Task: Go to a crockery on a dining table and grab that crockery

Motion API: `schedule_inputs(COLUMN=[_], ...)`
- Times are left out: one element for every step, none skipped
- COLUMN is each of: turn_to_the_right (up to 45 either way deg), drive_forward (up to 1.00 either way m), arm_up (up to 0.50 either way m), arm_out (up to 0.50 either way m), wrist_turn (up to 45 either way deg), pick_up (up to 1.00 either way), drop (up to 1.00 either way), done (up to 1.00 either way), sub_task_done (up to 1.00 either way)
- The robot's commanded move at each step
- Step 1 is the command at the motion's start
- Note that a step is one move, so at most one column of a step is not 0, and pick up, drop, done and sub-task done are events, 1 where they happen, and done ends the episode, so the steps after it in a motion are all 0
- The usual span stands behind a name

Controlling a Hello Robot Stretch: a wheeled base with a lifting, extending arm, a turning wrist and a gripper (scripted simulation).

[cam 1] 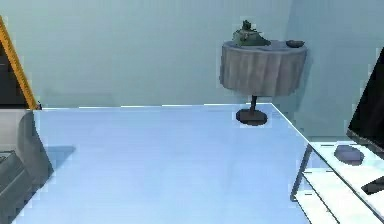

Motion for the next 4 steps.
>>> schedule_inputs(turn_to_the_right=[0.0, 0.0, 45.0, 45.0], drive_forward=[1.0, 0.7, 0.0, 0.0], arm_up=[0.0, 0.0, 0.0, 0.0], arm_out=[0.0, 0.0, 0.0, 0.0], wrist_turn=[0.0, 0.0, 0.0, 0.0], pick_up=[0.0, 0.0, 0.0, 0.0], drop=[0.0, 0.0, 0.0, 0.0], done=[0.0, 0.0, 0.0, 0.0], sub_task_done=[0.0, 0.0, 0.0, 0.0])
